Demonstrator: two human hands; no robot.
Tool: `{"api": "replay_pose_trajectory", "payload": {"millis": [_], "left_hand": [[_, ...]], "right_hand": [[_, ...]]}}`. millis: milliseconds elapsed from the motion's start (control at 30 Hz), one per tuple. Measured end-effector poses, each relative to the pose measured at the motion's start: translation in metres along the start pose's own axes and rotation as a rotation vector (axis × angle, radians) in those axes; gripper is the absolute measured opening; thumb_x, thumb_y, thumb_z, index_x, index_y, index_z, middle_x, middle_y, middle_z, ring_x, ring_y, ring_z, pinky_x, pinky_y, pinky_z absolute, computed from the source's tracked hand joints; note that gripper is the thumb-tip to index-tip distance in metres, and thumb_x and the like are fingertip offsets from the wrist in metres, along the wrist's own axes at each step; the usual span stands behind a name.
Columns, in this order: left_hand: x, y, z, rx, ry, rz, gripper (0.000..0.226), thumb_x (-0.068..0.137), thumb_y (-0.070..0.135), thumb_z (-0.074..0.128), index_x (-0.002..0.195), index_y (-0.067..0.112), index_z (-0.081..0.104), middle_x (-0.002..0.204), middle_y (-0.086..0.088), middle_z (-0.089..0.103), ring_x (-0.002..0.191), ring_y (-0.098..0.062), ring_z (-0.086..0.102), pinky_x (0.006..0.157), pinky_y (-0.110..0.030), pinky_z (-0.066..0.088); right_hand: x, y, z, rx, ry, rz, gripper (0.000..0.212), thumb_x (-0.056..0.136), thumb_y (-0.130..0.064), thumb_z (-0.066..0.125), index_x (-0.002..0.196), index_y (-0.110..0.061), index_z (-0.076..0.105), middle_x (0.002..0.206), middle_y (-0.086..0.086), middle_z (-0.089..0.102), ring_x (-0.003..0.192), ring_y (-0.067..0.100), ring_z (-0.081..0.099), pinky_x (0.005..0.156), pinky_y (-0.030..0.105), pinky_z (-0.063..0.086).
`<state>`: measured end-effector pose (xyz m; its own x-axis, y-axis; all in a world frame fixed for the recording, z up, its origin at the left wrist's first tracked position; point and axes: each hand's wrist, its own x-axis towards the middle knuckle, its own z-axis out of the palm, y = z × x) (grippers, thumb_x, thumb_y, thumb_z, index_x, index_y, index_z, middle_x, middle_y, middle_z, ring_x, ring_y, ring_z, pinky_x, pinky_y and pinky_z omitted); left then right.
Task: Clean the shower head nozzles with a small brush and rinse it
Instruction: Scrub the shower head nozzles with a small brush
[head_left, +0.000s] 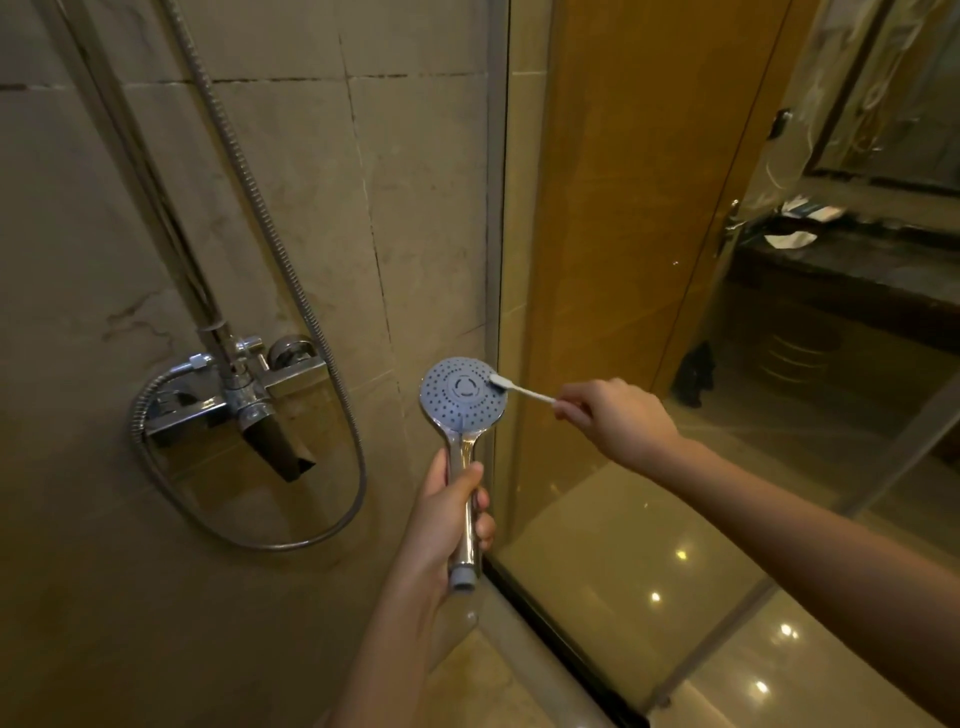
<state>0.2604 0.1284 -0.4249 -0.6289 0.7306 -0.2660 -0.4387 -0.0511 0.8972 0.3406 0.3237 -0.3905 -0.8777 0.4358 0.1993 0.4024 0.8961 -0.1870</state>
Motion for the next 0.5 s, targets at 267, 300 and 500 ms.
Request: {"api": "replay_pose_trajectory", "payload": {"millis": [267, 300, 500], "left_hand": [[-0.006, 0.006, 0.001, -0.023, 0.0, 0.009, 0.021, 0.095, 0.015, 0.047, 0.104, 0.032, 0.055, 0.055, 0.002, 0.047, 0.034, -0.008, 0.041, 0.032, -0.019, 0.034], [-0.007, 0.007, 0.001, -0.031, 0.002, 0.012, 0.02, 0.095, 0.015, 0.046, 0.104, 0.031, 0.055, 0.055, 0.002, 0.047, 0.034, -0.008, 0.04, 0.032, -0.019, 0.034], [-0.007, 0.012, 0.001, -0.058, 0.003, 0.018, 0.021, 0.095, 0.014, 0.046, 0.108, 0.028, 0.054, 0.057, 0.0, 0.045, 0.033, -0.008, 0.04, 0.032, -0.017, 0.034]], "right_hand": [[-0.005, 0.001, -0.002, 0.024, 0.027, -0.012, 0.015, 0.096, -0.043, 0.046, 0.086, -0.035, 0.054, 0.067, -0.014, 0.052, 0.062, 0.005, 0.054, 0.054, 0.024, 0.047], [-0.006, -0.001, 0.0, 0.027, 0.02, -0.029, 0.016, 0.095, -0.043, 0.046, 0.086, -0.034, 0.056, 0.066, -0.014, 0.053, 0.061, 0.003, 0.054, 0.054, 0.024, 0.048], [-0.009, -0.002, 0.003, 0.063, 0.033, -0.009, 0.019, 0.095, -0.044, 0.047, 0.09, -0.032, 0.06, 0.068, -0.012, 0.056, 0.063, 0.002, 0.056, 0.055, 0.023, 0.05]]}}
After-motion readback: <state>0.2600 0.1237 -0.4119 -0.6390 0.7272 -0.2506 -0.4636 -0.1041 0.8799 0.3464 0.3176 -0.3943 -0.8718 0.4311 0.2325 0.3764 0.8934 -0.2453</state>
